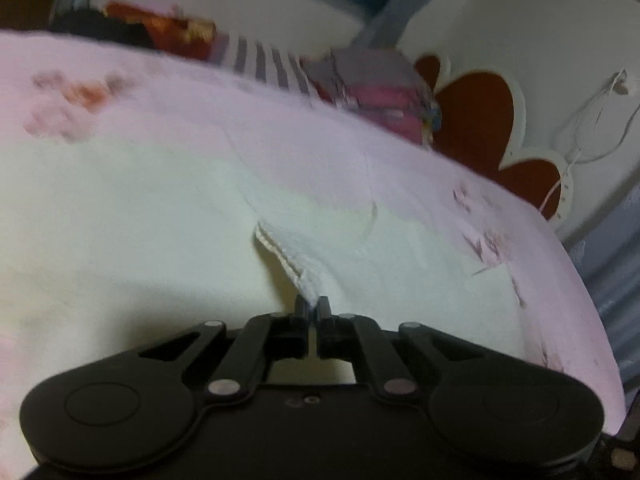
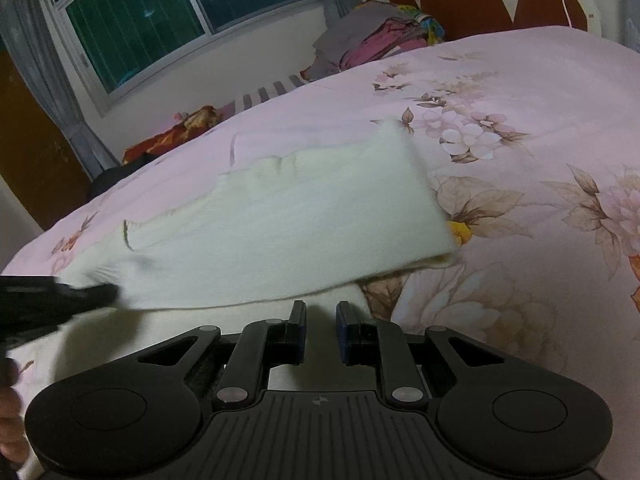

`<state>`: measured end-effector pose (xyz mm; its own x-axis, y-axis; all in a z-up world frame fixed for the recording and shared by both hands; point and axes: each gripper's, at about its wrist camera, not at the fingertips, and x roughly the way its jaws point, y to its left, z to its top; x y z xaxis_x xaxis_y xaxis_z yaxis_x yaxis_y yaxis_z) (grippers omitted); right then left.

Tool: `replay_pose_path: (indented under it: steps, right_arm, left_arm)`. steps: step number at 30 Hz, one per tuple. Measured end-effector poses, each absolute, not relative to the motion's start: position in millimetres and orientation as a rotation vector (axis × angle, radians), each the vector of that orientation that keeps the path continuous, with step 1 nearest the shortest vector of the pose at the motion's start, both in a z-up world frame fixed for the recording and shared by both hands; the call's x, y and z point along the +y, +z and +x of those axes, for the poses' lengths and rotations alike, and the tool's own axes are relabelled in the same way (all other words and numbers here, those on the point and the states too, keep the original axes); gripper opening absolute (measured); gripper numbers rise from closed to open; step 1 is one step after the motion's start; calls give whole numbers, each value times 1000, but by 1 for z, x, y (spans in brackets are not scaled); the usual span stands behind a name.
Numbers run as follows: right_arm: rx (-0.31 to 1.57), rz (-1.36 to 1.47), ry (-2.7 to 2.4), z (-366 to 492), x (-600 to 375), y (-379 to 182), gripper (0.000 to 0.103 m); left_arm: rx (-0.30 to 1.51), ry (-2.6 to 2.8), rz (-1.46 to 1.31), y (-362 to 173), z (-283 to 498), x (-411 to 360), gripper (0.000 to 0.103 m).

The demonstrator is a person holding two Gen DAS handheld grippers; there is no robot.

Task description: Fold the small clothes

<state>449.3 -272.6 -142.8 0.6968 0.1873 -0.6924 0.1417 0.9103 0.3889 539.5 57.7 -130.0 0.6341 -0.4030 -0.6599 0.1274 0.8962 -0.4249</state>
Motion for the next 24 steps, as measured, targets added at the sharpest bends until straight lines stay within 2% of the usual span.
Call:
replay_pose_path:
  steps: [8, 24]
  right_arm:
    - [805, 428, 33, 460, -276, -149, 17]
    - [812, 386, 34, 466, -278, -150, 17]
  left_arm:
    - [810, -237, -324, -123, 527, 110, 3]
    - [802, -159, -364, -132, 511, 139, 3]
